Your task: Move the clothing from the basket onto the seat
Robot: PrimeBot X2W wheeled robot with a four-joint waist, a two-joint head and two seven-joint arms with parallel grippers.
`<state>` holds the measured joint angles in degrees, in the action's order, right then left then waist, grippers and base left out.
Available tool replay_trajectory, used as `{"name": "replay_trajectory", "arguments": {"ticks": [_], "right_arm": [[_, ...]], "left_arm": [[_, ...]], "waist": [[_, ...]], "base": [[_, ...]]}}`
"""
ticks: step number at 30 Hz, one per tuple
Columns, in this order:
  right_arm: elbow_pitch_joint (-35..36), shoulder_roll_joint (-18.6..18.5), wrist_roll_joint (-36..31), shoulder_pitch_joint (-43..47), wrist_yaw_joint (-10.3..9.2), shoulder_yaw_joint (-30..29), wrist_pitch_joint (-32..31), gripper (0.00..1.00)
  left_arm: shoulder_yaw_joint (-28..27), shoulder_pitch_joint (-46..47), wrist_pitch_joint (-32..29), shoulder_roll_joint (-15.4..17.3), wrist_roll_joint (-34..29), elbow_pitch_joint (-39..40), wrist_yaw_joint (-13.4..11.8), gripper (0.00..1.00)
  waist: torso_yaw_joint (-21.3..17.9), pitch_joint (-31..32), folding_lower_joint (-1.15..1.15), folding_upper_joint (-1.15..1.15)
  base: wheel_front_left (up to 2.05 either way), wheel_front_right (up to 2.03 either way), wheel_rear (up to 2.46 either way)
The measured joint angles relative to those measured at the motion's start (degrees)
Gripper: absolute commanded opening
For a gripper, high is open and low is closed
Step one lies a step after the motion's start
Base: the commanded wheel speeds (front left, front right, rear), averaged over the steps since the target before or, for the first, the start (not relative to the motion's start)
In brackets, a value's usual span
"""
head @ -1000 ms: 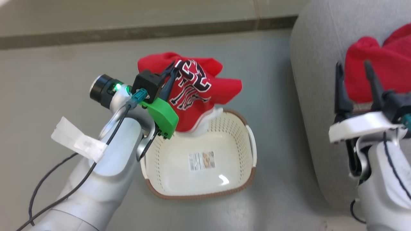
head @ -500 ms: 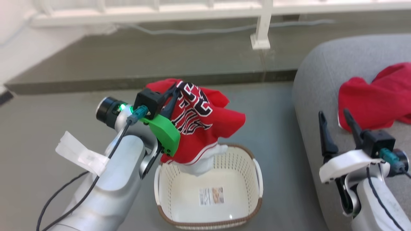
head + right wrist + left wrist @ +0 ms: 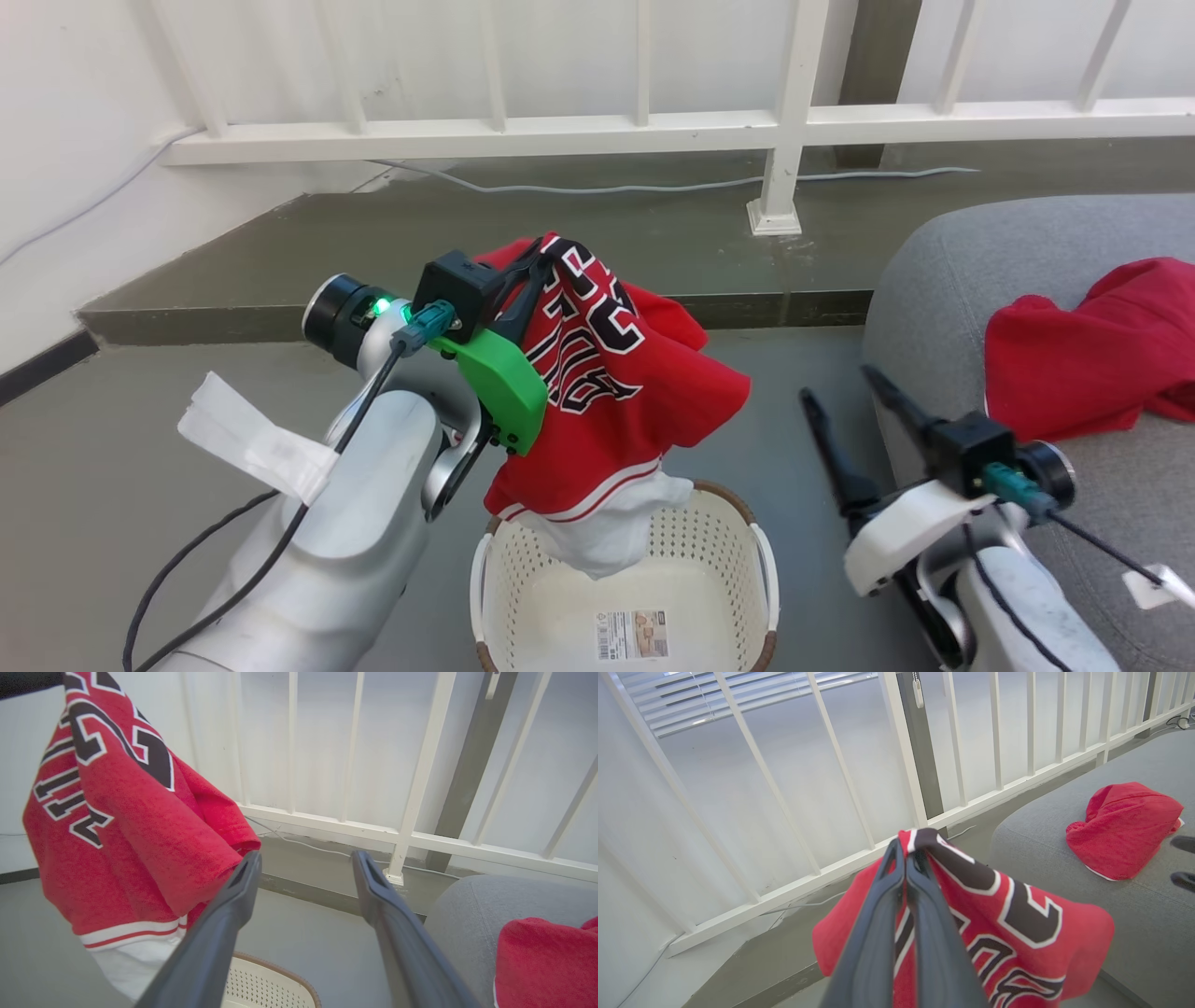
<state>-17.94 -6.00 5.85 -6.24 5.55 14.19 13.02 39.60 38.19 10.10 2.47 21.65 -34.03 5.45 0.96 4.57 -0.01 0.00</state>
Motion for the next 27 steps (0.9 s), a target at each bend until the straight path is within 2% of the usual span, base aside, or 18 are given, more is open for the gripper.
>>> {"name": "replay_trajectory", "arguments": {"ticks": [9, 18, 25, 27], "right_arm": [[-1.4, 0.0, -2.8, -2.4, 1.49, 8.5, -1.6, 1.0], [-4.1, -1.4, -3.9, -8.2, 1.58, 14.8, -3.3, 1.0], [-7.9, -1.9, -2.2, -10.3, 1.59, 23.7, -5.6, 1.0], [-8.9, -1.8, -1.1, -11.5, 1.59, 25.4, -5.6, 1.0]], "left_arm": [[1.8, 0.0, -1.7, -0.1, 1.4, 3.0, -0.4, 0.0], [3.4, 0.0, -2.6, -0.2, 1.4, 5.3, -0.4, 0.0], [4.6, 0.0, -3.2, -0.2, 1.7, 6.8, -0.5, 0.0], [4.7, 0.0, -3.5, -0.2, 1.8, 7.2, -1.2, 0.0]], "waist": [[1.3, 0.2, 0.0, 0.0], [3.5, -0.2, 0.0, 0.0], [5.2, -0.4, 0.0, 0.0], [5.8, -0.5, 0.0, 0.0]], "base": [[0.0, 0.0, 0.0], [0.0, 0.0, 0.0], [0.0, 0.0, 0.0], [0.0, 0.0, 0.0]]}}
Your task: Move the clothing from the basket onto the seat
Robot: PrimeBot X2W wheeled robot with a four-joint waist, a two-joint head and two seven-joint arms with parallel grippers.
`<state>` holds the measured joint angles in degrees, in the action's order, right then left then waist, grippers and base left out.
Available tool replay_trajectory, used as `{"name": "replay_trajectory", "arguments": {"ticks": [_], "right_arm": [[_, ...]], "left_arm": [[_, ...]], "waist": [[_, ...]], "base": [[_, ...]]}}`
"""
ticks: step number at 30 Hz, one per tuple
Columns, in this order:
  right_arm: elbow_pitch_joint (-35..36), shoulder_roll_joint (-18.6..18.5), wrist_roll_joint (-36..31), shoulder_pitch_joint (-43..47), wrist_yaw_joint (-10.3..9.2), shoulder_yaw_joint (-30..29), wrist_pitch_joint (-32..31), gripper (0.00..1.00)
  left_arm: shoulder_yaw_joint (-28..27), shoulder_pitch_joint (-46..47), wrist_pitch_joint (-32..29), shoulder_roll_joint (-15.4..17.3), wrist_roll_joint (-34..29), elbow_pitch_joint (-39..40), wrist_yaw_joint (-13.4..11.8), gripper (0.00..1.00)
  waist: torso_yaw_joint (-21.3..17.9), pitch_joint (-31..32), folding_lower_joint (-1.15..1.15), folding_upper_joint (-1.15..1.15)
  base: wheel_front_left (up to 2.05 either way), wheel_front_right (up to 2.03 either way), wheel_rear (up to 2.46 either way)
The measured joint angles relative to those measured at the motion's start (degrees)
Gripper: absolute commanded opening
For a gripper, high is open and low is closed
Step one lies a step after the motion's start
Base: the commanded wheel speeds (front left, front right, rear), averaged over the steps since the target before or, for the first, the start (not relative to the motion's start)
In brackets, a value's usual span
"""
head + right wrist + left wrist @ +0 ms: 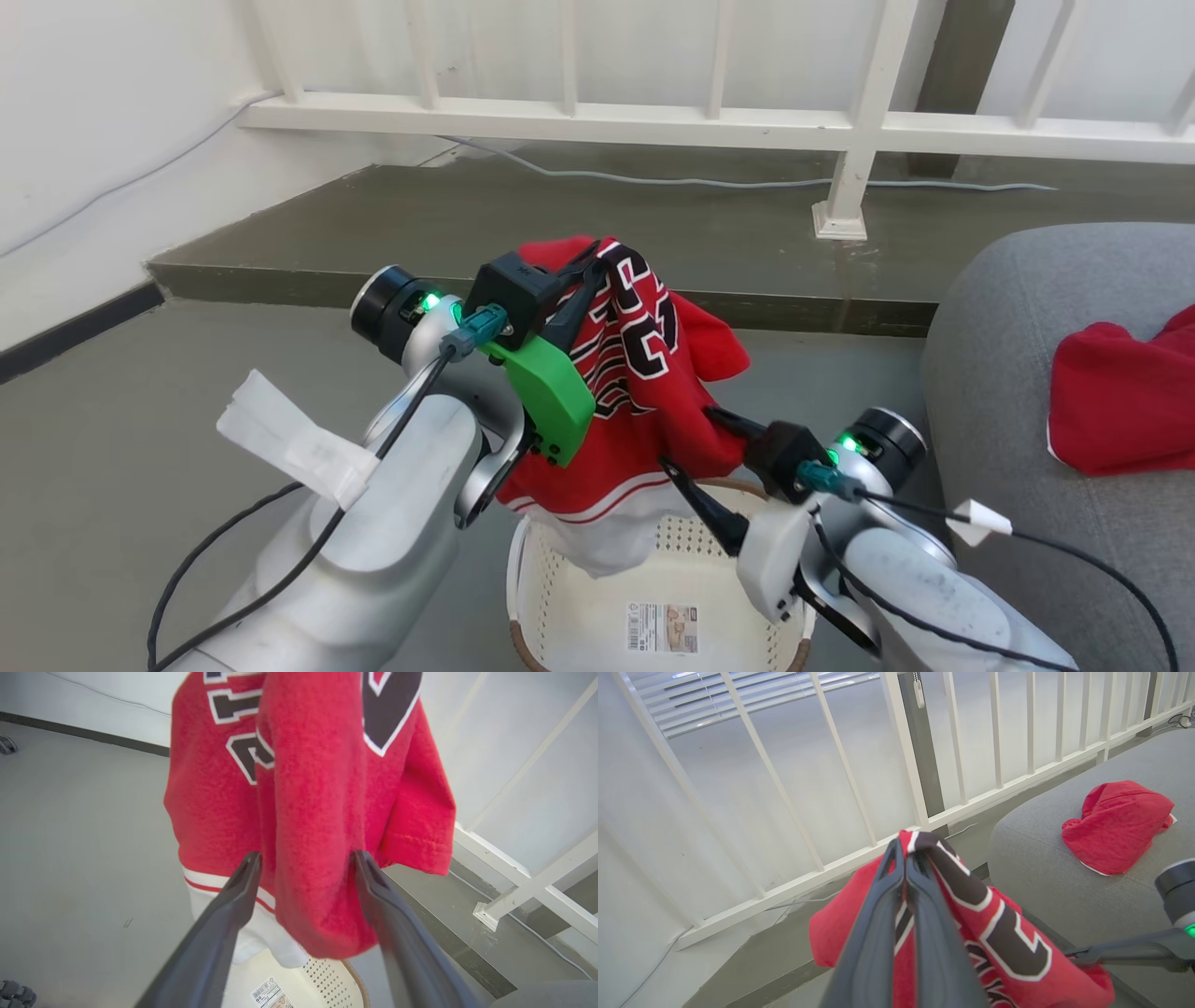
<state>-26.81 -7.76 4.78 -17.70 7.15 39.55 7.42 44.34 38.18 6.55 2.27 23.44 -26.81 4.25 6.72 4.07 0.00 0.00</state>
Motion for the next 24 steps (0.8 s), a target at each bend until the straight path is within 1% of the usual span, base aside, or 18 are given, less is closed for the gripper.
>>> {"name": "replay_trajectory", "arguments": {"ticks": [1, 2, 3, 4, 5, 6, 7, 12, 16, 23, 24], "right_arm": [[-0.3, 0.2, 0.6, -0.6, 0.0, 0.3, 0.0, 1.0], [-0.6, 0.4, 1.4, -1.1, 0.0, 0.4, 0.0, 0.82], [-0.9, 0.5, 1.9, -1.5, 0.0, 0.6, 0.0, 0.58], [-1.3, 0.5, 2.3, -1.8, 0.0, 0.8, 0.0, 0.44], [-1.7, 0.5, 2.5, -2.0, 0.0, 0.8, 0.0, 0.36], [-2.0, 0.5, 2.9, -2.1, 0.0, 0.8, 0.0, 0.24], [-2.3, 0.5, 3.1, -2.2, 0.0, 0.8, 0.0, 0.0], [-3.3, 0.4, 4.7, -3.5, 0.0, 0.6, 0.2, 0.0], [-3.8, 0.1, 5.4, -4.8, 0.0, 0.5, 0.9, 0.0], [-3.9, -2.0, 6.4, -6.5, 0.0, -0.9, 2.3, 0.0], [-3.8, -2.4, 6.4, -6.8, 0.0, -1.2, 2.5, 0.0]], "left_arm": [[0.0, 0.0, 0.0, 0.0, 0.0, 0.1, -0.3, 0.0], [0.0, 0.0, 0.0, 0.0, 0.0, 0.3, -0.3, 0.0], [0.0, 0.0, -0.1, 0.0, 0.0, 0.5, -0.3, 0.0], [0.0, 0.0, -0.2, 0.0, 0.1, 0.7, -0.4, 0.0], [0.0, 0.0, -0.5, 0.0, 0.1, 1.0, -0.5, 0.0], [0.0, -0.1, -0.5, 0.0, 0.1, 1.2, -0.6, 0.0], [0.0, -0.1, -0.5, 0.0, 0.1, 1.4, -0.8, 0.0], [0.0, -0.8, -0.6, 0.0, 0.5, 1.7, -1.3, 0.0], [-0.8, -1.9, -0.9, 0.0, 1.0, 2.0, -2.3, 0.0], [-2.4, -3.9, -0.9, 0.0, 2.7, 2.6, -3.2, 0.0], [-2.8, -4.4, -0.9, 0.0, 3.6, 2.6, -3.3, 0.09]], "waist": [[0.1, 0.0, 0.0, 0.0], [0.1, 0.0, 0.0, 0.0], [0.1, -0.1, 0.0, 0.0], [0.2, -0.1, 0.0, 0.0], [0.2, -0.1, 0.0, 0.0], [0.2, -0.1, 0.0, 0.0], [0.1, -0.2, 0.0, 0.0], [-0.2, -0.3, 0.0, 0.0], [-1.0, -0.5, 0.0, 0.0], [-3.0, -0.8, 0.0, 0.0], [-3.4, -0.8, 0.0, 0.0]], "base": [[0.0, 0.0, 0.0], [0.0, 0.0, 0.0], [0.0, 0.0, 0.0], [0.0, 0.0, 0.0], [0.0, 0.0, 0.0], [0.0, 0.0, 0.0], [0.0, 0.0, 0.0], [0.0, 0.0, 0.0], [0.0, 0.0, 0.0], [0.0, 0.0, 0.0], [0.0, 0.0, 0.0]]}}
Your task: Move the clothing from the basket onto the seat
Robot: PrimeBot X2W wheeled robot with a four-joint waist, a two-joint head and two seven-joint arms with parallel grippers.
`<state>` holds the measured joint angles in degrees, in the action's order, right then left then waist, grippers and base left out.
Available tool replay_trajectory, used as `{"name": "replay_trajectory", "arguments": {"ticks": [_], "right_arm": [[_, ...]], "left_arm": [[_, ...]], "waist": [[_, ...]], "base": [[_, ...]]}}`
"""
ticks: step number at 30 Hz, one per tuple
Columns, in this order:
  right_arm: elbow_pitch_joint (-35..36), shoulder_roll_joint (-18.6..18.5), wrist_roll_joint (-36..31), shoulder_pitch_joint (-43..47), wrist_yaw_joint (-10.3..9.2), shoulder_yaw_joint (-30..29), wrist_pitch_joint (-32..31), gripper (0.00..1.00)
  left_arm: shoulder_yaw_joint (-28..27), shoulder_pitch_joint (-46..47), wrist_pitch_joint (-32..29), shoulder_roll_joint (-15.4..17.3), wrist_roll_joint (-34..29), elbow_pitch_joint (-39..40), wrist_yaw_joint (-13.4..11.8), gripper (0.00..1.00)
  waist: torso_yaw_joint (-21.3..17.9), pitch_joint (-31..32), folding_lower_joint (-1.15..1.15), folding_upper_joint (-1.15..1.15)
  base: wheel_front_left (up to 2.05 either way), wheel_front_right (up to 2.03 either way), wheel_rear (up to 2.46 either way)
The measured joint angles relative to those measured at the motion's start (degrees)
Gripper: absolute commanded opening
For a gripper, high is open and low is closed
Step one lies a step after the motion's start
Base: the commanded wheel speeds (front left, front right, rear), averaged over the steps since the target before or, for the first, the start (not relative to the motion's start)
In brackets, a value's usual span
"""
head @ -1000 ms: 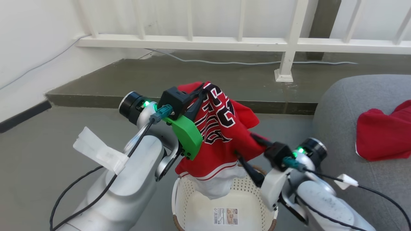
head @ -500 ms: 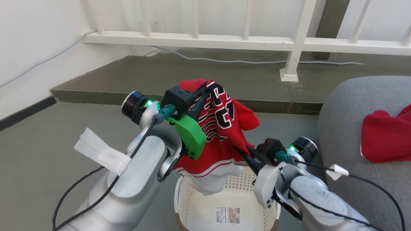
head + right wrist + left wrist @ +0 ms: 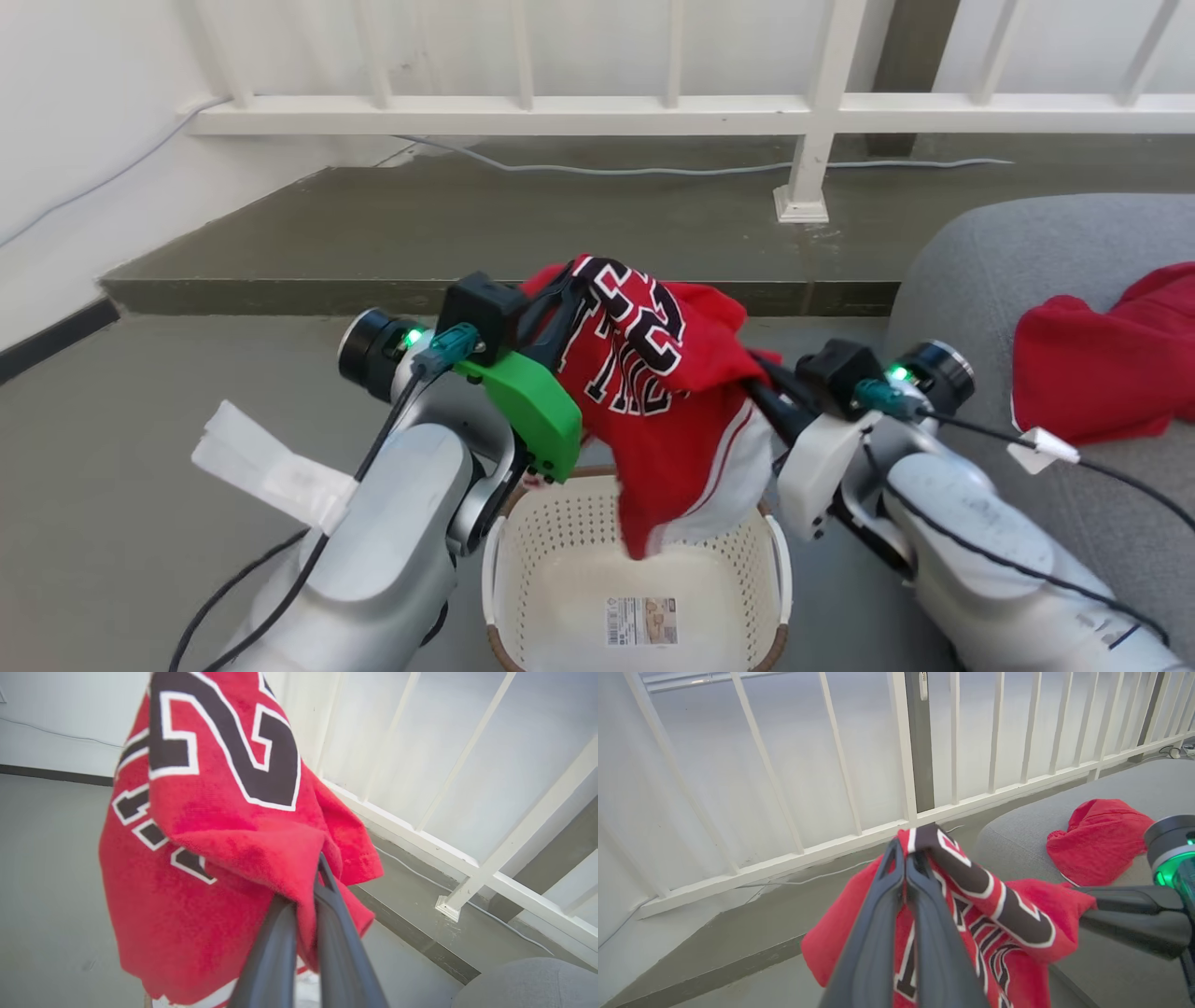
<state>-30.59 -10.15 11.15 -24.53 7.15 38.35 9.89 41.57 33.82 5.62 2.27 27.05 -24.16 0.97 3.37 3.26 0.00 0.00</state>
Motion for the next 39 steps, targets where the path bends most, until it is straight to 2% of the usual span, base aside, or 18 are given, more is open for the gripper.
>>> {"name": "replay_trajectory", "arguments": {"ticks": [1, 3, 4, 13, 27, 30, 39], "right_arm": [[0.1, -0.4, 0.0, -0.4, 0.0, -0.3, 0.2, 0.0], [0.5, -1.3, 0.0, -1.3, 0.0, -1.1, 0.4, 0.0], [0.7, -1.8, 0.0, -1.8, 0.0, -1.5, 0.6, 0.0], [4.1, -6.2, 0.0, -5.4, -0.26, -6.3, 1.5, 0.0], [9.2, -13.6, 1.3, -6.1, -3.99, -13.4, 1.7, 0.0], [10.3, -14.6, 2.0, -6.0, -4.78, -14.6, 1.7, 0.0], [13.8, -16.1, 2.5, -5.5, -4.81, -15.7, 1.4, 0.0]], "left_arm": [[-0.4, -0.4, 0.0, 0.0, 0.3, 0.0, -0.1, 0.2], [-0.8, -1.2, 0.1, 0.0, 0.9, 0.0, -0.1, 0.78], [-0.8, -1.6, 0.1, 0.1, 1.0, 0.0, -0.3, 1.0], [-1.3, -4.6, 1.6, 0.3, 1.5, 0.9, -0.8, 1.0], [1.2, -8.3, 3.5, 0.3, 3.0, 3.3, -0.4, 1.0], [1.8, -8.6, 3.6, 0.3, 3.0, 4.1, -0.1, 1.0], [3.6, -9.2, 3.6, 0.3, 2.9, 5.3, 0.0, 1.0]], "waist": [[-0.3, 0.0, 0.0, 0.0], [-1.1, -0.1, 0.0, 0.0], [-1.4, -0.1, 0.0, 0.0], [-5.5, -0.3, 0.0, 0.0], [-14.6, -0.9, 0.0, 0.0], [-16.9, -1.1, 0.0, 0.0], [-23.2, -1.8, 0.0, 0.0]], "base": [[0.0, 0.0, 0.0], [0.0, 0.0, 0.0], [0.0, 0.0, 0.0], [0.0, 0.0, 0.0], [0.0, 0.0, 0.0], [0.0, 0.0, 0.0], [0.0, 0.0, 0.0]]}}
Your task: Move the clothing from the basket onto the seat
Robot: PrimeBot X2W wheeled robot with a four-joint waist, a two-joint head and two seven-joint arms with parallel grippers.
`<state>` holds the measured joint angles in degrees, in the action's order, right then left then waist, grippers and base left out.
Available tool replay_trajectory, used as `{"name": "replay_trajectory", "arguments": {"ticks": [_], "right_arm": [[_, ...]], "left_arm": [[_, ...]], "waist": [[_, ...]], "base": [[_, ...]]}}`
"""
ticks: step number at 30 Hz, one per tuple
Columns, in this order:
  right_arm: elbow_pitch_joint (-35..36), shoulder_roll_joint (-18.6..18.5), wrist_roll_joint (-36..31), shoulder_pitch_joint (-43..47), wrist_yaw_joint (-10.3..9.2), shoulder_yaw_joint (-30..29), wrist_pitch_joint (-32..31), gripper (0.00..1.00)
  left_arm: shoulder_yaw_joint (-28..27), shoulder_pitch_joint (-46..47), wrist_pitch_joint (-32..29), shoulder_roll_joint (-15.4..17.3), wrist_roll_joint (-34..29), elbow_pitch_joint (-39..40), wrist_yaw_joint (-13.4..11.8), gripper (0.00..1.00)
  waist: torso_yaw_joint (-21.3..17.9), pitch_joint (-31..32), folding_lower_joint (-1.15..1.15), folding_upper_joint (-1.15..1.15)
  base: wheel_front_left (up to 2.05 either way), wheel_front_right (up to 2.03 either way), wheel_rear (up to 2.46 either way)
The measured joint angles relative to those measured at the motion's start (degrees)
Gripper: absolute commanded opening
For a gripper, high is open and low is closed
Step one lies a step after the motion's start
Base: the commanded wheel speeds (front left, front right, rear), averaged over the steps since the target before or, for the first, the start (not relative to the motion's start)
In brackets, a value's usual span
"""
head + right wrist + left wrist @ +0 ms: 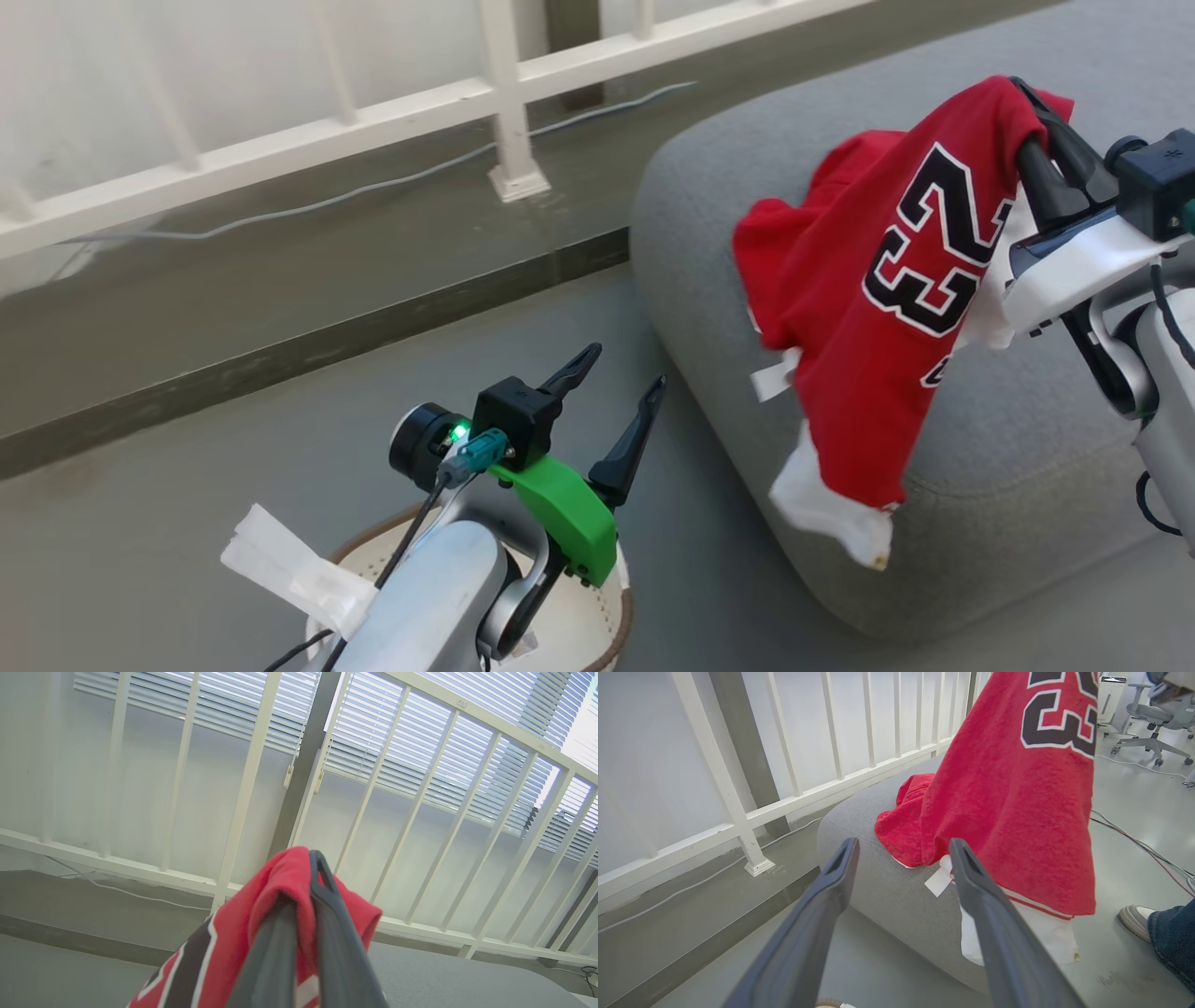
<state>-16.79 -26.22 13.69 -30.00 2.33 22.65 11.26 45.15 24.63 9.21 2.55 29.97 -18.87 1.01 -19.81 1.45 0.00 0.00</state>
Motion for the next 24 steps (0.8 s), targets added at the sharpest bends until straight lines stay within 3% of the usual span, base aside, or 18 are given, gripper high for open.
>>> {"name": "replay_trajectory", "arguments": {"ticks": [12, 15, 24], "right_arm": [[3.2, -1.6, 1.1, 0.5, 0.01, -1.5, -1.2, 0.0], [3.1, -3.5, 1.3, 1.1, 0.01, -2.7, -1.6, 0.0], [3.7, -4.1, 3.3, -5.9, 0.01, -6.0, -2.8, 0.0]], "left_arm": [[1.7, 0.0, -0.1, 0.0, -0.5, 1.3, 0.0, 1.0], [2.8, 0.1, -0.7, 0.0, -0.6, 1.9, 0.0, 1.0], [3.7, 1.6, -2.1, 0.1, -2.8, 3.7, 0.0, 1.0]], "waist": [[-8.5, -2.1, 0.0, 0.0], [-9.9, -3.5, 0.0, 0.0], [-9.6, -7.2, 0.0, 0.0]], "base": [[0.0, 0.0, 0.0], [0.0, 0.0, 0.0], [0.0, 0.0, 0.0]]}}
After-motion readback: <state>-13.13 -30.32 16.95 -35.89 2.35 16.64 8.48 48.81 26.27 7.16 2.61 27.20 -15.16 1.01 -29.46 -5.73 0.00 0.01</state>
